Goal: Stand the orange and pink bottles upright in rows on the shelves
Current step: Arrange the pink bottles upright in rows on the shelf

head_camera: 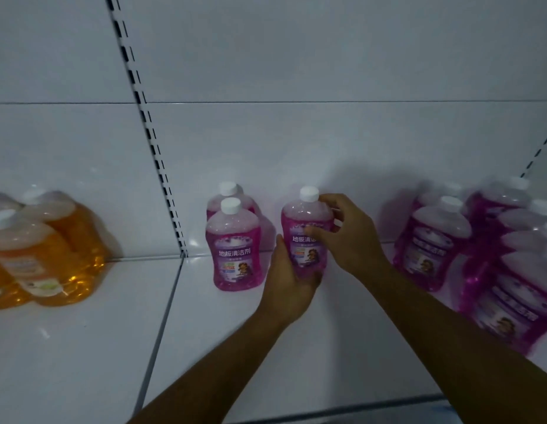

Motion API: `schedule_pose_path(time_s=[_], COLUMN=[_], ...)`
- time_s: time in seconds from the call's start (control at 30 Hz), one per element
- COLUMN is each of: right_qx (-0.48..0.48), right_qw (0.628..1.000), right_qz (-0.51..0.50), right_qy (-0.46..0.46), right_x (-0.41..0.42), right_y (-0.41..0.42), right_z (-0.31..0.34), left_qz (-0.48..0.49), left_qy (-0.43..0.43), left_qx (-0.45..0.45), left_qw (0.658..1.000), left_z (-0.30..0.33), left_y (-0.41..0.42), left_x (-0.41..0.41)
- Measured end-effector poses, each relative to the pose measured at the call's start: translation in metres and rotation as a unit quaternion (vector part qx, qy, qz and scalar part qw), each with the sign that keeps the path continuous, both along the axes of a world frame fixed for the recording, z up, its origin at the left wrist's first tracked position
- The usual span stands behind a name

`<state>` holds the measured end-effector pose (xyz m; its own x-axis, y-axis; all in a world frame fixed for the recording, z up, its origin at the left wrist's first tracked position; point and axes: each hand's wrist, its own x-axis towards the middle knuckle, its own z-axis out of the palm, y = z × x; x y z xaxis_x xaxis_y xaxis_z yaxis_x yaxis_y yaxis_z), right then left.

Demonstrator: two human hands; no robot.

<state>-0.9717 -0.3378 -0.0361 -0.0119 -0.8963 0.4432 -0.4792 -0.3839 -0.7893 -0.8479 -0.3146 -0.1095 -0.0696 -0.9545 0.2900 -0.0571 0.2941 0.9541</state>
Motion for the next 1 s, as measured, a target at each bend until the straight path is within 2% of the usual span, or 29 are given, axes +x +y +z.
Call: schedule_pose_path(time_s=[0.17, 0.27, 0.43, 0.57, 0.87, 1.0], right_qx=[0.006, -0.008, -0.062, -0.078, -0.075, -0.059], right_qw=[1.0, 0.999, 0.994, 0.991, 0.986, 0.982], right_qz=[0.029, 0.043, 0.051, 0.046, 0.024, 0.034], right_qy=[-0.007, 0.022, 0.073, 0.097, 0.144, 0.178], right_x=[0.013, 0.019, 0.027, 0.028, 0.028, 0.02], right_y=[-0.022, -0.033, -0.043, -0.047, -0.052, -0.039], right_z=[-0.008, -0.011, -0.018, -0.02, -0.02, -0.017], left_qz=[0.045, 0.096, 0.146, 0.137, 0.146, 0.098], left_qy=[0.013, -0.068, -0.128, -0.149, -0.177, -0.227], left_qx=[0.022, 0.045, 0.074, 0.029, 0.065, 0.063], left_qw=[0.999, 0.992, 0.978, 0.979, 0.971, 0.967], left_z=[0.002, 0.007, 0.011, 0.012, 0.005, 0.004], left_y=[-0.007, -0.002, 0.01, 0.009, 0.004, 0.009], left_x=[0.007, 0.011, 0.008, 0.005, 0.011, -0.003])
